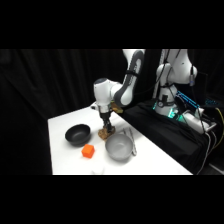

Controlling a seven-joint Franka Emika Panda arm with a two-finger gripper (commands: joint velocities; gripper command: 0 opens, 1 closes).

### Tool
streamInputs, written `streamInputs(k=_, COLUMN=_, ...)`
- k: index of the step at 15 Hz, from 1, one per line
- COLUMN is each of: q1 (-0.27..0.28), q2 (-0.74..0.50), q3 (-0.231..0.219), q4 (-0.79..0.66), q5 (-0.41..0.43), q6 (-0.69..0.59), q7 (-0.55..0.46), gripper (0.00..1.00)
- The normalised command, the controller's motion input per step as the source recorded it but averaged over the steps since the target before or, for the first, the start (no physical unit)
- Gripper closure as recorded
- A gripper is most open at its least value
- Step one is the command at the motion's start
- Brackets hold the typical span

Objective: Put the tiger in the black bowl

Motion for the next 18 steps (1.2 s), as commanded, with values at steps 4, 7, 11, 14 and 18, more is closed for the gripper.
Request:
streamInputs(k=4, q1=-0.085, q2=0.31, q3=0.075, q4=0.27, q5=0.069, q6=0.13, q7=-0.13, gripper=0.25)
streamInputs(k=7, q1=-0.083, q2=0.12, q3=0.041, q4=0.17, q5=0.024, q6=0.06, q7=-0.12, gripper=0.45)
streamInputs(k=11, q1=-0.102, q2=-0.03, q3=0.032, q4=0.09, q5=0.024, q6=-0.06, q7=-0.14, gripper=0.75)
streamInputs(k=14, q1=-0.086, q2=-0.14, q3=0.036, q4=0.03, q5=0.024, q6=-0.17, q7=-0.14, gripper=0.95)
streamInputs(k=18, q1=-0.077, q2=-0.19, q3=0.042, q4=0.00, q5=0.033, q6=-0.24, q7=-0.15, gripper=0.92)
